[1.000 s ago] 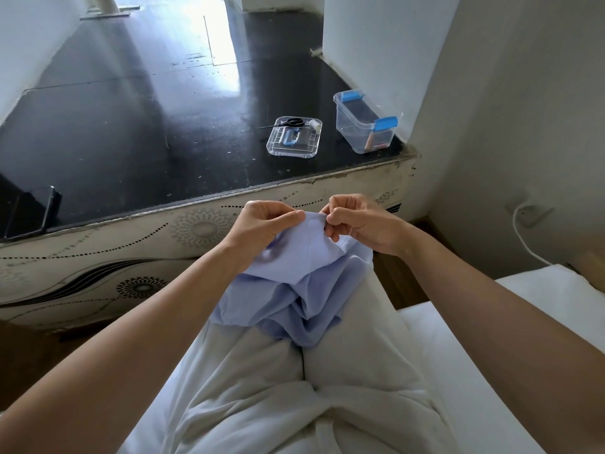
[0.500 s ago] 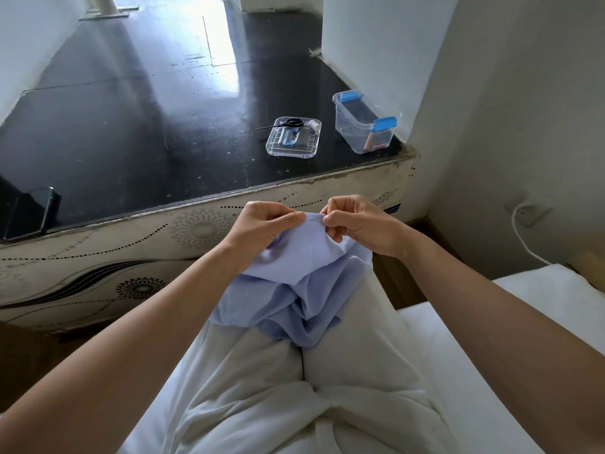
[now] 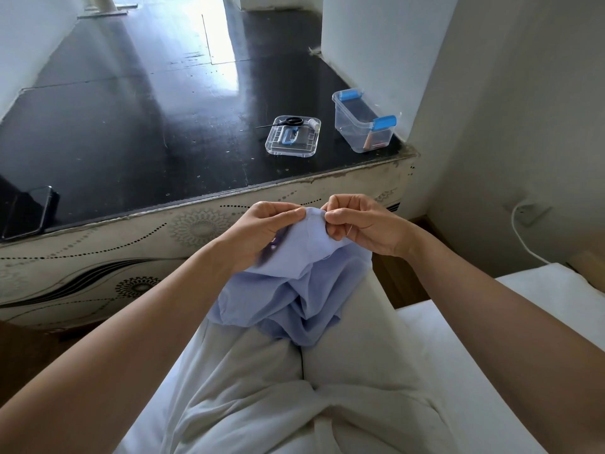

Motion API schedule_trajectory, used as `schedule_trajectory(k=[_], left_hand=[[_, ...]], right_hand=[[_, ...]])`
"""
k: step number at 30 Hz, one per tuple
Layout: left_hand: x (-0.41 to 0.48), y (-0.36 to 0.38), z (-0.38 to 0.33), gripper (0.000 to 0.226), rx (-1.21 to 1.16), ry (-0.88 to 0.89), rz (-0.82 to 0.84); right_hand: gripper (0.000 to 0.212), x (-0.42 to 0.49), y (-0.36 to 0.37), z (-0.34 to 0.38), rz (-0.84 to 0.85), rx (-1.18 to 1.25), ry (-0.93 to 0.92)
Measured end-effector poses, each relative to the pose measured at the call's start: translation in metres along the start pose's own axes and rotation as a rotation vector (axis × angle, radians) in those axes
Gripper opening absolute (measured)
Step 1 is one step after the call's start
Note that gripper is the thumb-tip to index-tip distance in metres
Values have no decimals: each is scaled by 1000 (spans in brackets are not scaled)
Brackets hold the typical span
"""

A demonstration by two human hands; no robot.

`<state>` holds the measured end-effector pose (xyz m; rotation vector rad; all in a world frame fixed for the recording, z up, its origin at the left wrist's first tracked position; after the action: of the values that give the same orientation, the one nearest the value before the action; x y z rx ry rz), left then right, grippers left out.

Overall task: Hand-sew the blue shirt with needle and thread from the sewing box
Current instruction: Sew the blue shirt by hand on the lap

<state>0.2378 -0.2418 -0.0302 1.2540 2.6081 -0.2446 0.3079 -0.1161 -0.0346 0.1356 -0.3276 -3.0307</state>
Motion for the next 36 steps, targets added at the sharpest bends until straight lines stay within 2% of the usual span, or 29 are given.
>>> schedule_trajectory(k=[2,6,9,15,19,22,25,31,34,36], left_hand=[[0,2,0,16,-11,-6,25],[0,4,2,18,-55,-26,59],[2,1,5,18,-51,-50,64],[6,1,7,17,-52,-31,56],[6,1,6,20,-27,-32,63],[5,2,5,23,-16,-43,58],[4,4,3,33,-55,-44,60],[3,11,2,16,-48,-67,52],[3,11,-1,15,-88,-49,28],[4,8,-2,16,-101,-29,7]], right_hand=[[18,0,1,0,10,-5,-9],[36,1,4,1,21,-24,-22],[41,2,4,-2,39,-14,-16],[28,2,4,0,55,41,-22],[8,1,1,1,52,39,-22],[7,1,2,1,66,40,-19],[24,1,3,1,68,25,-14],[48,5,2,-2,-10,-109,-26],[49,6,-5,2,-106,-169,-78],[41,4,-6,2,-95,-139,-65]])
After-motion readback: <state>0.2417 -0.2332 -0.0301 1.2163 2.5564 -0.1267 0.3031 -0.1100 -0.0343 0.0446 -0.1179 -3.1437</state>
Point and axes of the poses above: each hand's wrist, its own x-axis towards the middle knuckle, its own y-axis out of the palm, z = x × y, the point moved 8 cm from there along x, towards the middle knuckle, and after that the axes turned 2 degrees about x, right-handed, at the moved point
